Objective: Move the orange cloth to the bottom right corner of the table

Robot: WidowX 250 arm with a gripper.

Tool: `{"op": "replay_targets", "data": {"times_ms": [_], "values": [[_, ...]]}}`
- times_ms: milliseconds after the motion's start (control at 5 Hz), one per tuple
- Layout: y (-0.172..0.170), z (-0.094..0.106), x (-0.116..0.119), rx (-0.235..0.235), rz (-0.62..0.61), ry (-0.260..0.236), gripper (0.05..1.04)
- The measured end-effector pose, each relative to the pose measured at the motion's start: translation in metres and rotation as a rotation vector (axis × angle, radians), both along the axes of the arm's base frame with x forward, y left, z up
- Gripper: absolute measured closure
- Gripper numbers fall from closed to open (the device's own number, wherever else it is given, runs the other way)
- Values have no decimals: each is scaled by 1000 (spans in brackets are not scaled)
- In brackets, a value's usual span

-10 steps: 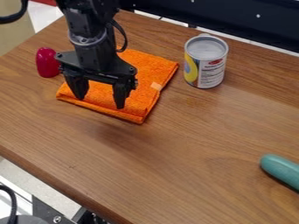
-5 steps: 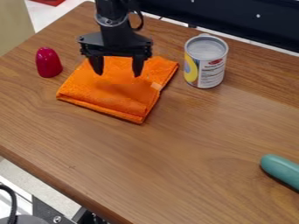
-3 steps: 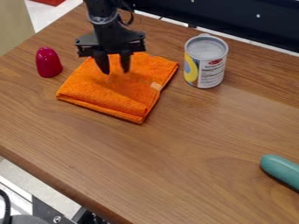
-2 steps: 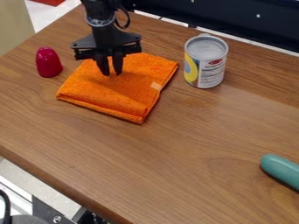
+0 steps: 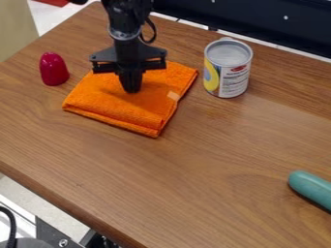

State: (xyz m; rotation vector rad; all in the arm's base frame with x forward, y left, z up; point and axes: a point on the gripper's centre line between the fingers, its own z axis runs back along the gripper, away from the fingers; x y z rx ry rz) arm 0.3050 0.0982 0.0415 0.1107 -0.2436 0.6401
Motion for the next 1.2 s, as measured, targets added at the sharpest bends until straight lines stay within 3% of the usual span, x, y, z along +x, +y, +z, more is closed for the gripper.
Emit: {"op": "replay_targets", "data": {"times_ms": [400,800,1200], "values": [[-9,-4,-7,-32,-12,-3,1031],[-32,-5,-33,-63,-85,46,1031],[-52,-6,-52,-52,-119,53,1031]]}}
